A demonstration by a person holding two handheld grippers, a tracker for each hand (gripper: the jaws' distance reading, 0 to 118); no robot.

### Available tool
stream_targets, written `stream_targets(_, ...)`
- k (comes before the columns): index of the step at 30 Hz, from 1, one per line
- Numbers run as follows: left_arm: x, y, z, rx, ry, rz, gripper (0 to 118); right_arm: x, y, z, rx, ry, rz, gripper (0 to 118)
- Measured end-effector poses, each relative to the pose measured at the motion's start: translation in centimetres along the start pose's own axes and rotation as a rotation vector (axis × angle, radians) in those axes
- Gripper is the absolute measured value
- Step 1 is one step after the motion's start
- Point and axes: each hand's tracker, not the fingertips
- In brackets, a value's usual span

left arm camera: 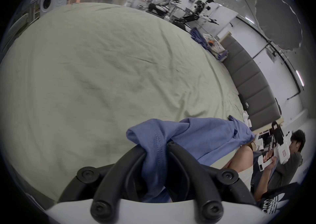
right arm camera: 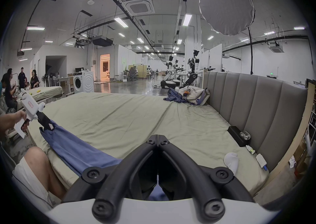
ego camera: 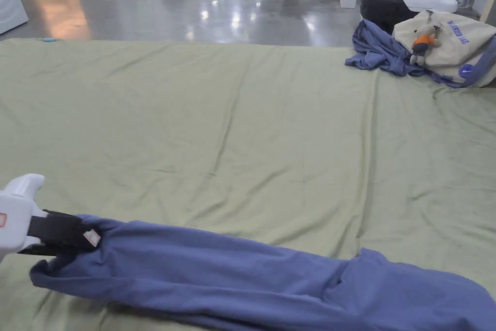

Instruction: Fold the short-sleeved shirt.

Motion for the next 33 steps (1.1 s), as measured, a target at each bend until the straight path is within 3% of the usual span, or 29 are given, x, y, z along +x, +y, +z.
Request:
stream_targets(6, -5.7, 2.9, 4.4, 0.019, 0.153, 0.09, 12, 0.2, 0.0, 0.0, -0.003, -0.004, 0.012, 2)
stream_targets(9, -6.5, 3.6, 5.6, -0.017, 0.211, 0.071, 12, 0.0, 0.1, -0.1, -0.006, -0.006, 0.023, 2)
stream_targets(14, -3.3, 3.1, 7.4, 0.06, 0.225, 0.078, 12, -0.2, 0.3, 0.0, -0.006, -0.006, 0.023, 2)
stream_targets(21, 3.8, 4.0, 7.5, 0.067, -0.029, 0.137, 12, -0.4, 0.8, 0.1, -0.006, -0.001, 0.033, 2)
stream_targets(33, 15.8, 1.2, -3.1, -0.063, -0.144, 0.046, 12, 0.0, 0.8, 0.3, 0.005, 0.004, 0.031, 2)
